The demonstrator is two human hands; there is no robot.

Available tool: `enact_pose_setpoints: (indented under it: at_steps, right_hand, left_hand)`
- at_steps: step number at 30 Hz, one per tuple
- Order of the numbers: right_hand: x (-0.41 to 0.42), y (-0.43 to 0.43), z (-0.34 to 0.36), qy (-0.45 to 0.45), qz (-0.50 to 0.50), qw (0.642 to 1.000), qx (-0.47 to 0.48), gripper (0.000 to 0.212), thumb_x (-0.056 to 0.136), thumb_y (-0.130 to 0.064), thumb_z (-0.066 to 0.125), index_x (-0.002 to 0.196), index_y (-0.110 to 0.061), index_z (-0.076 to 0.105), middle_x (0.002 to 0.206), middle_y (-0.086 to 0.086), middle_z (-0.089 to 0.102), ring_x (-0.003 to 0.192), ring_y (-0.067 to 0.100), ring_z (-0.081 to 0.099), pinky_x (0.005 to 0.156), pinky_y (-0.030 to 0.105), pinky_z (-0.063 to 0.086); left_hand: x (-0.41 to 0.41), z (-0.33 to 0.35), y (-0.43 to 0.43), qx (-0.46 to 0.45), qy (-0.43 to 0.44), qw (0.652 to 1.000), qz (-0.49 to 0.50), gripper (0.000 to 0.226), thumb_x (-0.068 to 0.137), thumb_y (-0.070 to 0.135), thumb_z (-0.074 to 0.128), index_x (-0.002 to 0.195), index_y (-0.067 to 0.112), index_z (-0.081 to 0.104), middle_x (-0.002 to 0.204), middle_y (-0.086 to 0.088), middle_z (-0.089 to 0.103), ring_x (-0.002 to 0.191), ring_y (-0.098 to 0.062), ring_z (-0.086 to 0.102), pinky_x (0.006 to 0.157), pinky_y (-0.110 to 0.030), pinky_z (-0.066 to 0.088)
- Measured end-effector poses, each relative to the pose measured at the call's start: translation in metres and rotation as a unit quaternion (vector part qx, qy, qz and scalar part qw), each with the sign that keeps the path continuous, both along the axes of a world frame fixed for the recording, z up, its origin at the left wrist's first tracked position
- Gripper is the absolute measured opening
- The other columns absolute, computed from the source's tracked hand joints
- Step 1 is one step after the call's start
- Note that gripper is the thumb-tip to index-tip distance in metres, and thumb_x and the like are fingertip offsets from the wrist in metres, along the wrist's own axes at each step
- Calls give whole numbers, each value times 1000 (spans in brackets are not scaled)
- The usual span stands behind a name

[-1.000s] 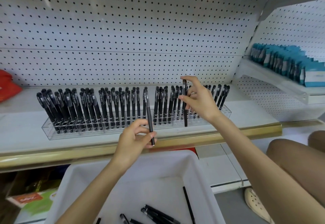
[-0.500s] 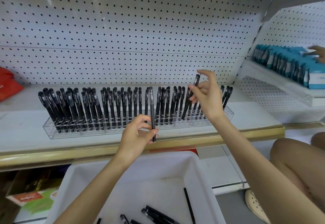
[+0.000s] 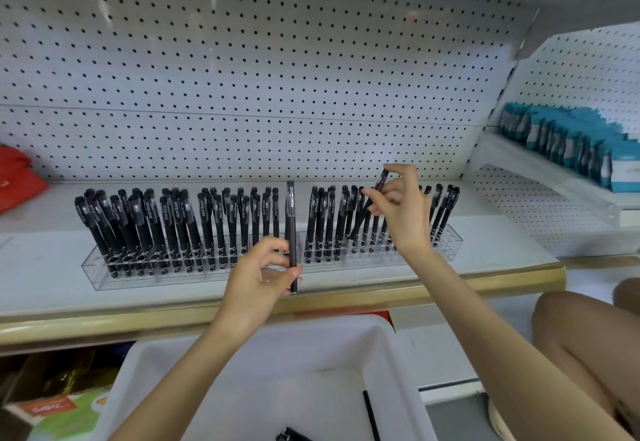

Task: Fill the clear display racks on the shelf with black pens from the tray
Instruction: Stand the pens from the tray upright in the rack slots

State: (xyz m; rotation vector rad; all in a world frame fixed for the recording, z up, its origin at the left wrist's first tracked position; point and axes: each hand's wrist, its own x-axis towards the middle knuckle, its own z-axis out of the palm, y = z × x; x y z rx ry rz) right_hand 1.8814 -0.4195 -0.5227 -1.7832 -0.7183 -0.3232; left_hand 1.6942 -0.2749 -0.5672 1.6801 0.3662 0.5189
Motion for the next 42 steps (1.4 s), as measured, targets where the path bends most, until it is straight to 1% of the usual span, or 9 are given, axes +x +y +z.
enact_pose_setpoints:
  at_steps: [4,8,11,15,27,32,37,39,42]
  right_hand:
    - [3,0,0,0,15,999,-29,39,85,-15,71,113,-18,44,73,-1,59,62,13,65,71,43,58]
    - [8,-4,-3,-41,44,985,-159,45,86,-27,69,119,-15,41,73,1,64,71,7,67,78,35,56]
    - [12,-6,-4,-54,60,962,-261,47,85,-34,68,118,-18,39,73,-1,62,70,6,64,76,39,56]
    - [14,-6,-4,-59,88,944,-313,48,85,-33,66,121,-16,39,78,2,61,72,12,66,75,43,57]
    - [17,-7,-1,-92,86,946,-300,48,87,-23,69,126,-10,44,92,3,66,82,18,67,81,39,57]
    - [16,-7,-2,-34,92,965,-243,45,84,-19,72,119,-12,45,85,4,68,75,12,69,76,32,59]
    - [9,-21,17,117,130,980,-90,19,81,-5,72,95,-8,59,76,8,69,64,12,69,66,24,57]
    - [2,-27,27,174,166,968,-67,17,83,-6,70,98,-4,63,82,10,69,66,15,69,65,23,57]
    - [-11,-29,31,201,218,948,-116,31,86,-13,67,116,-6,60,96,12,68,70,19,69,65,25,57]
  left_hand:
    - [1,-4,2,0,0,1000,4,29,83,7,71,99,26,58,91,-9,69,85,-25,69,65,-32,59]
    - [2,-6,2,3,0,1000,5,30,83,6,71,97,28,57,90,-8,69,81,-26,70,67,-37,59]
    - [2,-7,1,1,0,1000,10,30,83,5,71,95,28,57,89,-8,69,79,-27,70,65,-35,58]
    - [3,-7,1,-2,-3,1000,13,30,82,2,70,94,26,57,86,-8,68,77,-28,71,61,-29,56]
    - [5,-5,-6,3,-2,1000,3,29,83,2,70,94,26,57,83,-4,68,77,-28,70,63,-31,58]
    - [10,-6,-11,23,12,1000,-9,28,83,5,71,93,27,58,83,-4,70,76,-32,70,74,-45,57]
    - [17,-8,-16,16,38,999,-25,27,84,4,70,93,26,59,94,-13,68,81,-33,68,67,-39,60]
    - [22,-7,-20,21,46,998,-33,26,84,3,70,91,27,60,92,-10,68,77,-29,68,64,-33,60]
    - [31,-6,-31,20,47,997,-57,26,84,1,69,87,25,61,86,-7,69,71,-23,67,59,-27,57]
